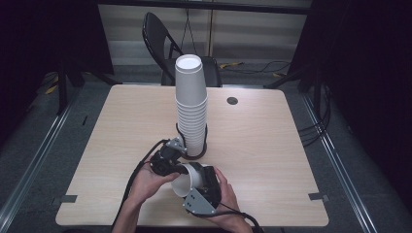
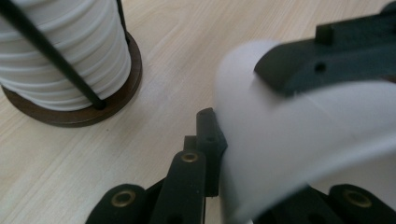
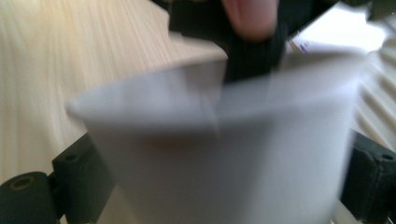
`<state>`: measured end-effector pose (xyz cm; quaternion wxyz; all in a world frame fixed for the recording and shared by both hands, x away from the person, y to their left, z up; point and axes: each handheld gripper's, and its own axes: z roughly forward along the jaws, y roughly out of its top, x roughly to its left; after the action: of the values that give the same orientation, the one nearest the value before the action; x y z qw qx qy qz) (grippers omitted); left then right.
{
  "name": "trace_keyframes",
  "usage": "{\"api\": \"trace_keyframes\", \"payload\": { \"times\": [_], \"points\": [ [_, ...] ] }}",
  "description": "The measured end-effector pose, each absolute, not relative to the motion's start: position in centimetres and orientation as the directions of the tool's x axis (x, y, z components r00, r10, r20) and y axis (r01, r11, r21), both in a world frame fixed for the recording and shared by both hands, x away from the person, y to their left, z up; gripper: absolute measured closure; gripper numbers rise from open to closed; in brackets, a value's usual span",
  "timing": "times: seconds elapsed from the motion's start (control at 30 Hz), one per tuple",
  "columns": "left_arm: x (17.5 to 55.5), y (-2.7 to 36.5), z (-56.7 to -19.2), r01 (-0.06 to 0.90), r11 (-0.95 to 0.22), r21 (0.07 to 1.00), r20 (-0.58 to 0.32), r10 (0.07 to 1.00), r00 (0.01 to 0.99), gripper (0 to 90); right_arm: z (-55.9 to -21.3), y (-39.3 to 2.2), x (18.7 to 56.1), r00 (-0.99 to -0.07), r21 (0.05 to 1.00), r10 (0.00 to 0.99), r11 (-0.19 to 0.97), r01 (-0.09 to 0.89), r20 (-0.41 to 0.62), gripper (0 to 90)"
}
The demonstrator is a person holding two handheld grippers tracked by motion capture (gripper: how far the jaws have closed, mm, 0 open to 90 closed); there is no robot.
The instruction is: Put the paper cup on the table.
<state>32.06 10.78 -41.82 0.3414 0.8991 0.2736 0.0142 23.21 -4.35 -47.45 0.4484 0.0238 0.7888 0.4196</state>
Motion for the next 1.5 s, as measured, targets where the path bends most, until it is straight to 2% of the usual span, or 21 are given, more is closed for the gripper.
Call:
{"api": "trace_keyframes", "payload": {
  "times": [0.6, 0.83, 1.03, 1.1, 1.4, 1.5],
  "points": [
    [31.8, 11.0, -42.1, 0.494, -0.568, 0.658, -0.184, 0.515, 0.837, 84.5, -46.7, -3.9, 23.5, -0.629, 0.708, 0.412, 0.622, -0.335, -0.659, 9.0],
    [31.7, 11.5, -42.5, 0.504, -0.506, 0.699, -0.191, 0.547, 0.815, 83.0, -46.3, -4.6, 23.9, -0.667, 0.756, 0.446, 0.59, -0.282, -0.597, 10.2],
    [31.3, 11.9, -42.8, 0.493, -0.457, 0.74, -0.175, 0.576, 0.798, 74.2, -46.3, -4.9, 23.9, -0.669, 0.766, 0.461, 0.586, -0.264, -0.584, 10.5],
    [31.0, 12.1, -42.9, 0.481, -0.434, 0.762, -0.148, 0.606, 0.781, 66.4, -46.3, -5.0, 24.0, -0.672, 0.775, 0.469, 0.577, -0.258, -0.573, 10.7],
    [30.5, 12.8, -43.4, 0.441, -0.361, 0.821, -0.135, 0.629, 0.766, 50.8, -46.3, -5.7, 24.4, -0.683, 0.807, 0.506, 0.549, -0.216, -0.527, 10.9],
    [30.4, 13.1, -43.6, 0.437, -0.338, 0.834, -0.13, 0.649, 0.75, 41.9, -46.3, -5.9, 24.5, -0.688, 0.823, 0.521, 0.531, -0.202, -0.505, 10.9]
  ]
}}
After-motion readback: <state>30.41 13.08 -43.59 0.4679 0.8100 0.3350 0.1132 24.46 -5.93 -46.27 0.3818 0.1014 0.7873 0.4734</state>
